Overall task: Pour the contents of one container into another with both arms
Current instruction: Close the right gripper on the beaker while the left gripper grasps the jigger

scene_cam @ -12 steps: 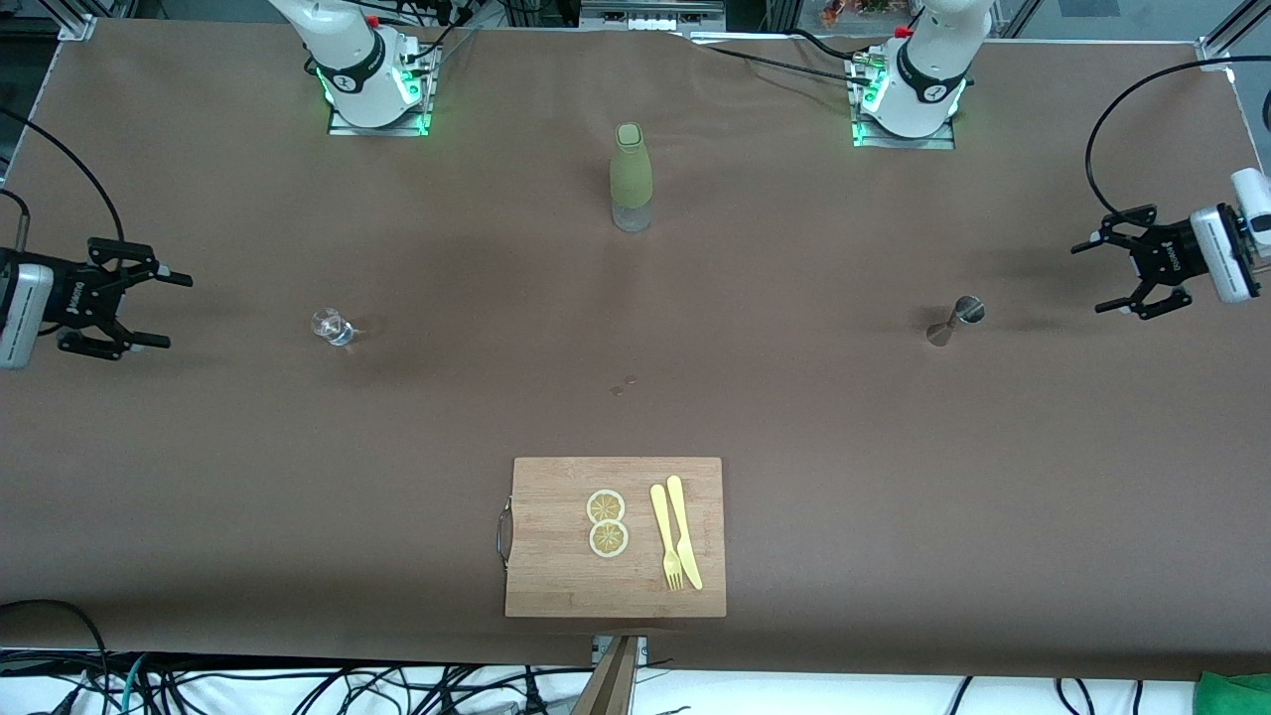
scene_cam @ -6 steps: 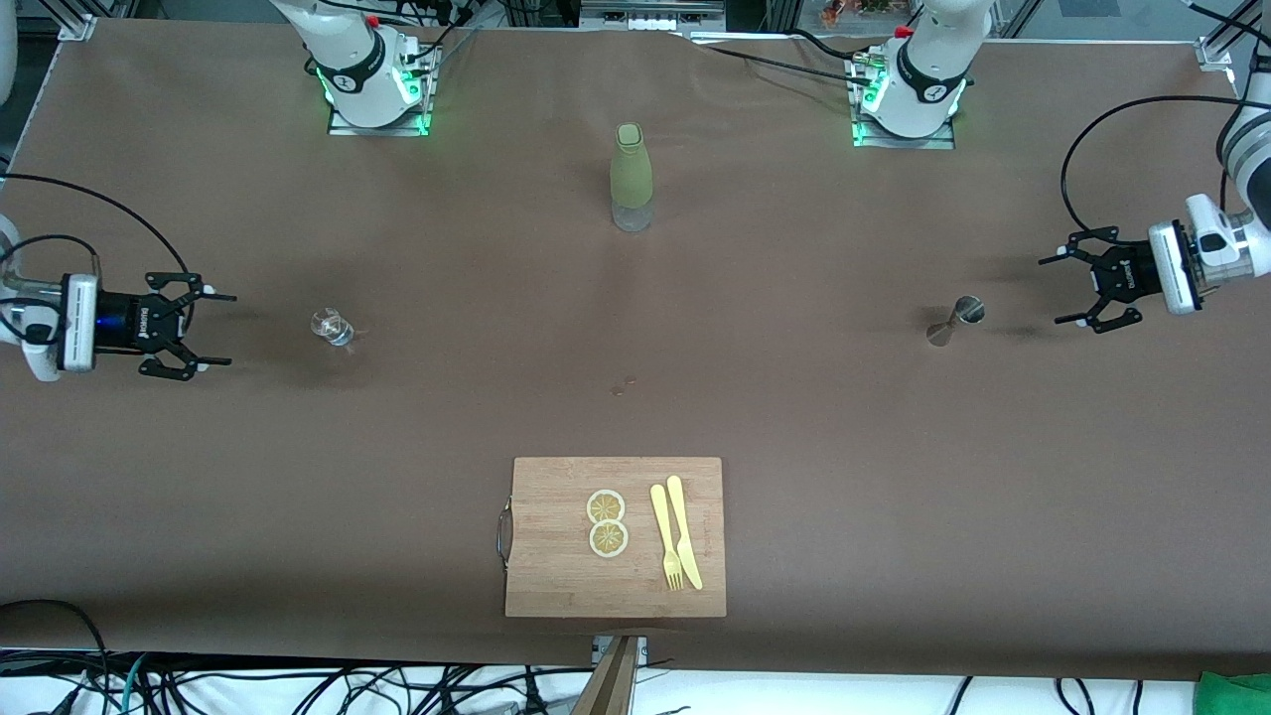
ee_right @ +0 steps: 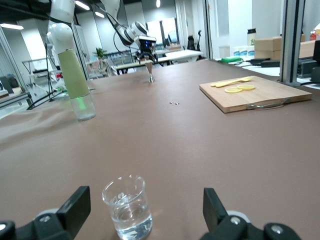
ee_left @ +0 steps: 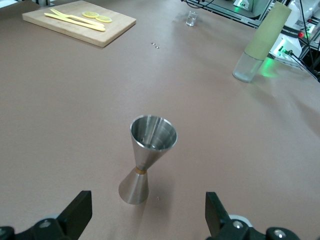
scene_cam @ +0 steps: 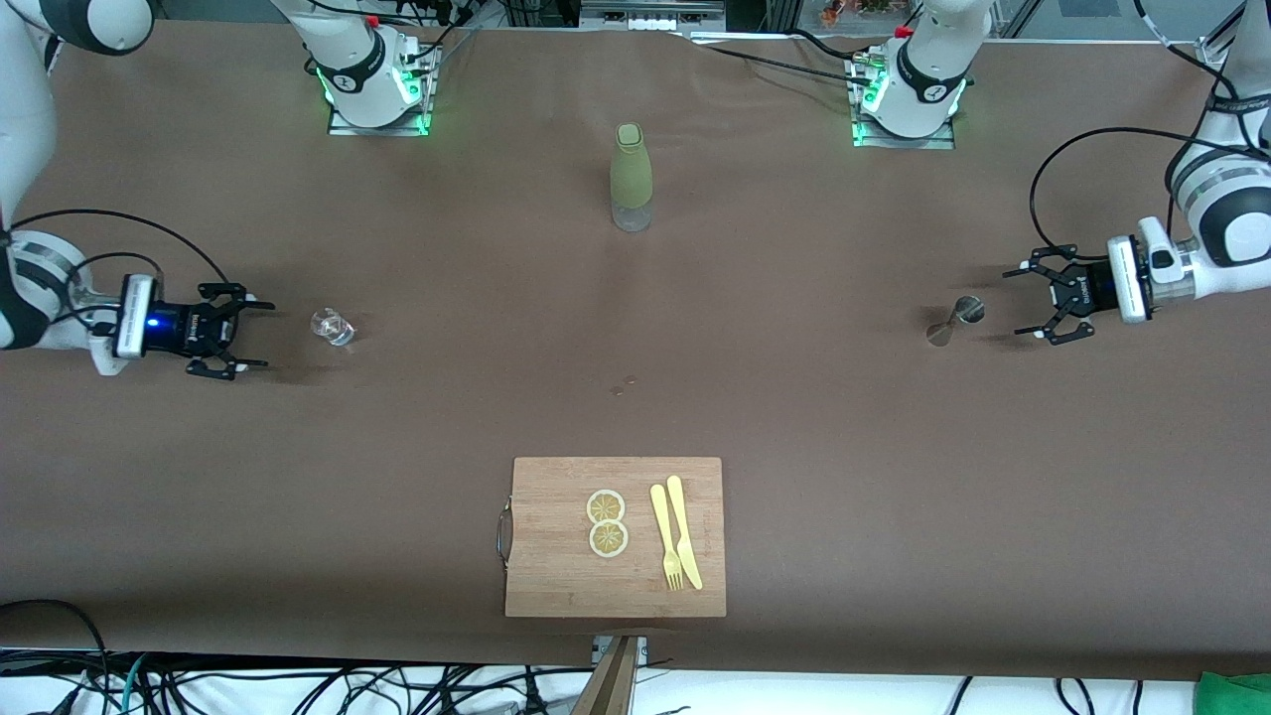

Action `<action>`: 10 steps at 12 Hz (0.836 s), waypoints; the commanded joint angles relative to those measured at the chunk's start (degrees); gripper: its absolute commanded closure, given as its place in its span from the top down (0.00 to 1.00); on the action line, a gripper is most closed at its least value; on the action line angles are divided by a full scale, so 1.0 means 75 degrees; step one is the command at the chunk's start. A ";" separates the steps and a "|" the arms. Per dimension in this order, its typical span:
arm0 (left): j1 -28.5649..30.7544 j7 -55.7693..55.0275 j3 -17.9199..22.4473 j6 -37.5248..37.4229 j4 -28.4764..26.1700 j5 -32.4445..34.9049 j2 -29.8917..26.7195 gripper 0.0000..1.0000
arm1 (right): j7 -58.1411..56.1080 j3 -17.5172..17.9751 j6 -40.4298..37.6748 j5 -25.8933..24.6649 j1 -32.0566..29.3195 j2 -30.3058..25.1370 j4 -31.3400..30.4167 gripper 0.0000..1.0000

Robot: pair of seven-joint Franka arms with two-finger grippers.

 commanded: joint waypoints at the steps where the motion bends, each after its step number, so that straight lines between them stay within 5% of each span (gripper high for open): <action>1: -0.0013 0.0607 -0.0022 0.0052 0.0100 -0.0387 0.0383 0.99 | -0.0573 0.0059 -0.0396 0.0216 -0.0071 0.0351 -0.0127 1.00; 10: -0.0517 0.1919 -0.0033 0.0087 0.0323 -0.1277 0.1052 0.98 | -0.1208 0.0129 0.0060 0.0228 0.0058 0.0644 -0.0305 1.00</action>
